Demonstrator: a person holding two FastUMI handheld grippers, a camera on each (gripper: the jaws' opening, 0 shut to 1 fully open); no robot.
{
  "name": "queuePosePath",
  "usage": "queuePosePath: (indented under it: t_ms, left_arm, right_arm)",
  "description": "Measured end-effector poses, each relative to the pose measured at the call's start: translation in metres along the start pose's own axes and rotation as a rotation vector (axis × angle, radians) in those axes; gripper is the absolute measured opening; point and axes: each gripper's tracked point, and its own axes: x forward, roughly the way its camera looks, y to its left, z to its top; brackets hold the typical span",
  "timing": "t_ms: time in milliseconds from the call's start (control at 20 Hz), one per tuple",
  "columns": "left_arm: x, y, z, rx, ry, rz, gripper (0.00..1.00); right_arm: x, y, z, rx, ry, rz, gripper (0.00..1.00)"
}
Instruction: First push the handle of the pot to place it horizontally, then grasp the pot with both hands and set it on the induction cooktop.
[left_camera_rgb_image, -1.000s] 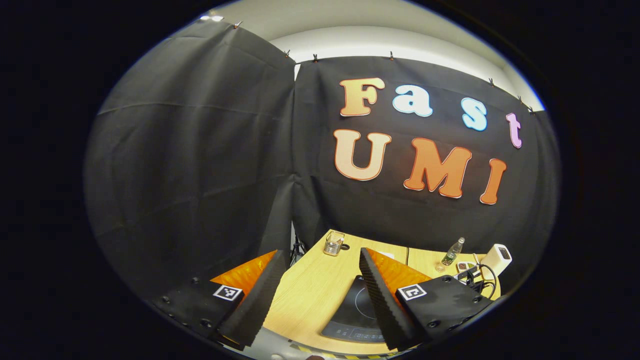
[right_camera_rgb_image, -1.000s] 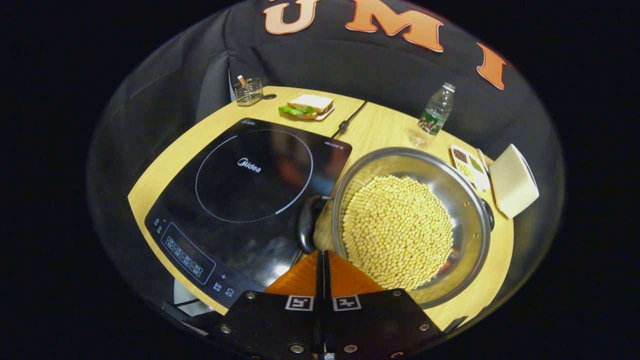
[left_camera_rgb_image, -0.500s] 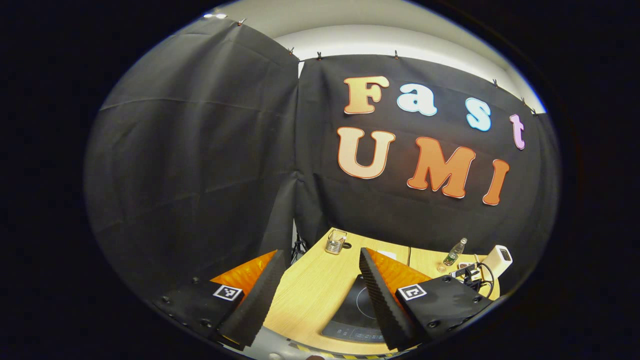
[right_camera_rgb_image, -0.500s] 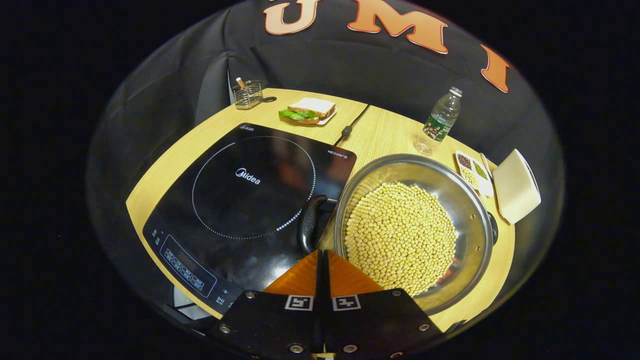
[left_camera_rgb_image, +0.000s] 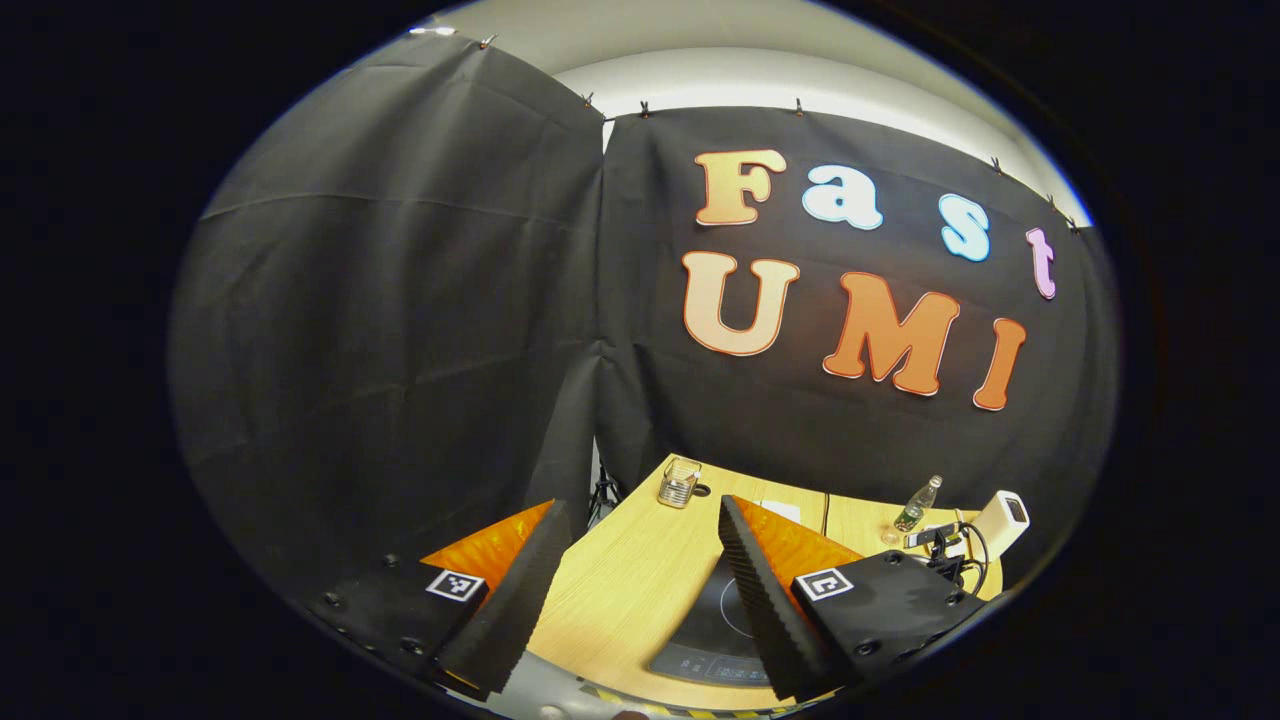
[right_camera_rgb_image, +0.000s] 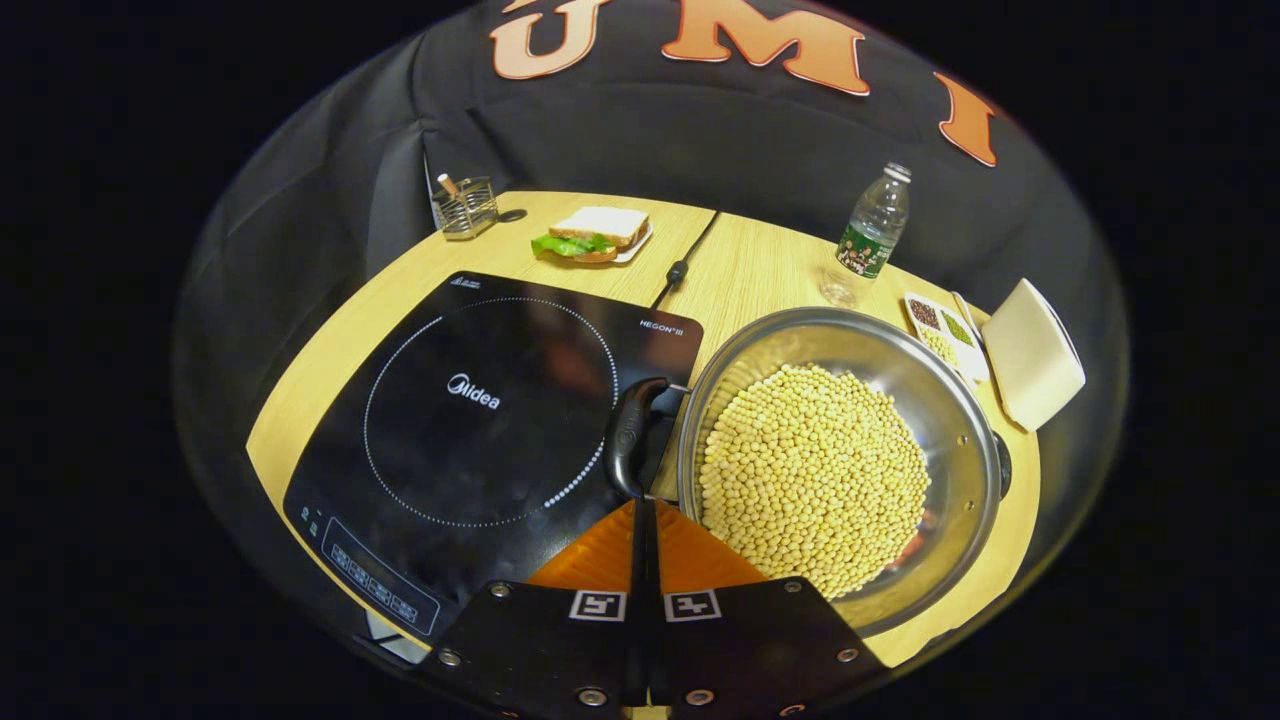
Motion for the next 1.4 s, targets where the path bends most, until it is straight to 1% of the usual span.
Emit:
queuePosePath:
  t_ms: [200, 350, 500, 600, 650, 700, 750, 850, 900, 1000, 1050, 1150, 1200, 1250, 1350, 1400]
  left_arm:
    - [0.008, -0.011, -0.008, 0.007, 0.018, -0.018, 0.98]
    - [0.019, -0.036, -0.026, -0.005, 0.057, -0.067, 0.98]
    - [0.036, -0.081, -0.059, -0.019, 0.136, -0.159, 0.98]
    - [0.048, -0.121, -0.087, -0.019, 0.195, -0.236, 0.98]
    - [0.052, -0.14, -0.107, -0.012, 0.235, -0.28, 0.98]
    - [0.053, -0.163, -0.127, -0.01, 0.284, -0.323, 0.98]
    - [0.056, -0.188, -0.145, -0.01, 0.33, -0.367, 0.98]
    - [0.062, -0.236, -0.175, -0.011, 0.399, -0.449, 0.98]
    - [0.066, -0.255, -0.188, -0.001, 0.418, -0.479, 0.98]
    - [0.071, -0.295, -0.224, 0.035, 0.465, -0.53, 0.98]
    - [0.069, -0.313, -0.245, 0.052, 0.503, -0.557, 0.98]
    - [0.075, -0.345, -0.27, 0.085, 0.53, -0.584, 0.98]
    - [0.08, -0.358, -0.281, 0.106, 0.536, -0.59, 0.99]
    - [0.085, -0.367, -0.289, 0.124, 0.538, -0.598, 0.99]
    - [0.096, -0.386, -0.307, 0.149, 0.554, -0.599, 0.99]
    - [0.102, -0.393, -0.315, 0.156, 0.561, -0.594, 0.99]
  right_arm:
    - [0.007, -0.014, 0.008, 0.04, -0.015, -0.024, 0.0]
    - [0.013, -0.026, 0.015, 0.073, -0.032, -0.05, 0.0]
    - [0.019, -0.034, 0.02, 0.097, -0.046, -0.049, 0.0]
    - [0.02, -0.039, 0.022, 0.124, -0.049, -0.049, 0.0]
    - [0.016, -0.04, 0.021, 0.149, -0.044, -0.039, 0.0]
    - [0.008, -0.04, 0.023, 0.185, -0.052, -0.013, 0.0]
    - [0.0, -0.044, 0.03, 0.221, -0.077, 0.009, 0.0]
    - [-0.019, -0.074, 0.039, 0.285, -0.137, 0.014, 0.0]
    - [-0.028, -0.096, 0.036, 0.31, -0.152, -0.007, 0.0]
    - [-0.039, -0.142, 0.024, 0.34, -0.174, -0.069, 0.0]
    - [-0.044, -0.17, 0.019, 0.344, -0.188, -0.112, 0.03]
    - [-0.052, -0.219, 0.003, 0.349, -0.188, -0.184, 0.04]
    - [-0.059, -0.238, -0.005, 0.361, -0.188, -0.203, 0.07]
    - [-0.062, -0.258, -0.011, 0.378, -0.185, -0.231, 0.17]
    - [-0.065, -0.294, -0.019, 0.402, -0.187, -0.277, 0.49]
    - [-0.066, -0.309, -0.022, 0.406, -0.19, -0.294, 0.6]
